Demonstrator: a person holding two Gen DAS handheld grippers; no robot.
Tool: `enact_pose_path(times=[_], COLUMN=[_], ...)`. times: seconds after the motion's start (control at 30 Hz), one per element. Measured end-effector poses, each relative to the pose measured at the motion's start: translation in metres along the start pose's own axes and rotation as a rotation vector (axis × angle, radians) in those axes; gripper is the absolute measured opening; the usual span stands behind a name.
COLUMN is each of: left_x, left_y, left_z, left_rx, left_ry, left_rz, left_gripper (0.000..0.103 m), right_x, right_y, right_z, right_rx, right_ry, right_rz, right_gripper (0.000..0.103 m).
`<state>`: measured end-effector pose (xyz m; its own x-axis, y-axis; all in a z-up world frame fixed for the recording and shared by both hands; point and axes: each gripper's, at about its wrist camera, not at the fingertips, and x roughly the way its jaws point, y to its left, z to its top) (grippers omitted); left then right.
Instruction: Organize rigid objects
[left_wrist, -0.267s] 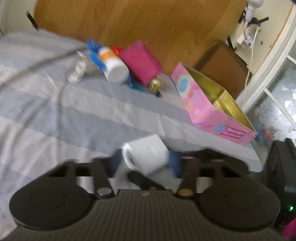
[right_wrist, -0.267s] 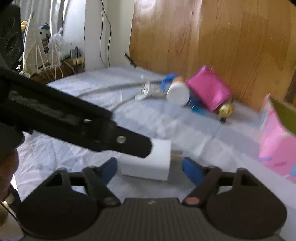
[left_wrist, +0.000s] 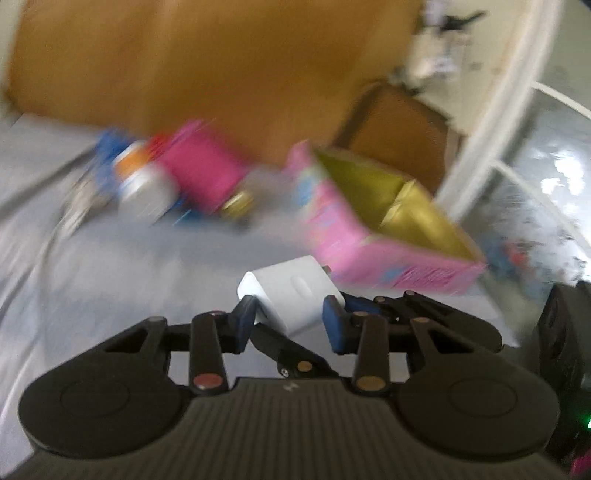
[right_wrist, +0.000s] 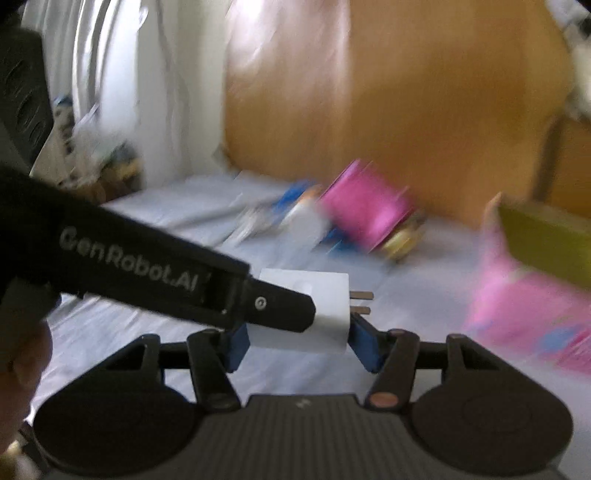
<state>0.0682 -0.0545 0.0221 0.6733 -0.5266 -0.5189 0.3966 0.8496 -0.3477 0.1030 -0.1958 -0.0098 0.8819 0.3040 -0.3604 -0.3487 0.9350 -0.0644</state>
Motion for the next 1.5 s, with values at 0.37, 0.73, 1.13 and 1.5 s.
enact_pose_path(times=[0.37, 0.73, 1.13, 1.5], left_x=[0.138, 0.085, -0.059, -0.098], left_y=[-0.116, -0.074, 0.121, 0.147], left_z=[0.060, 0.047, -0.037, -0.049], left_rx=[0.169, 0.116, -0.031, -0.138], left_ry=[0.020, -0.063, -0.105, -0.181], left_rz=[-0.205, -0.124, 0.278, 0.273], left_gripper=[0.042, 0.046, 0.047, 0.054], right_x=[-0.034, -0.103, -0.038, 0.051], right_y=[-0.161, -0.158, -0.058, -0.038], right_z=[-0.021, -0.011, 0.152, 0.190], right_rx=[0.177, 0.260, 0.162, 0.004], right_ry=[-0.145, -0.186, -0.035, 0.241], right_rz=[-0.276, -0.307, 0.025, 0.034], right_gripper=[0.057, 0.061, 0.064, 0.033])
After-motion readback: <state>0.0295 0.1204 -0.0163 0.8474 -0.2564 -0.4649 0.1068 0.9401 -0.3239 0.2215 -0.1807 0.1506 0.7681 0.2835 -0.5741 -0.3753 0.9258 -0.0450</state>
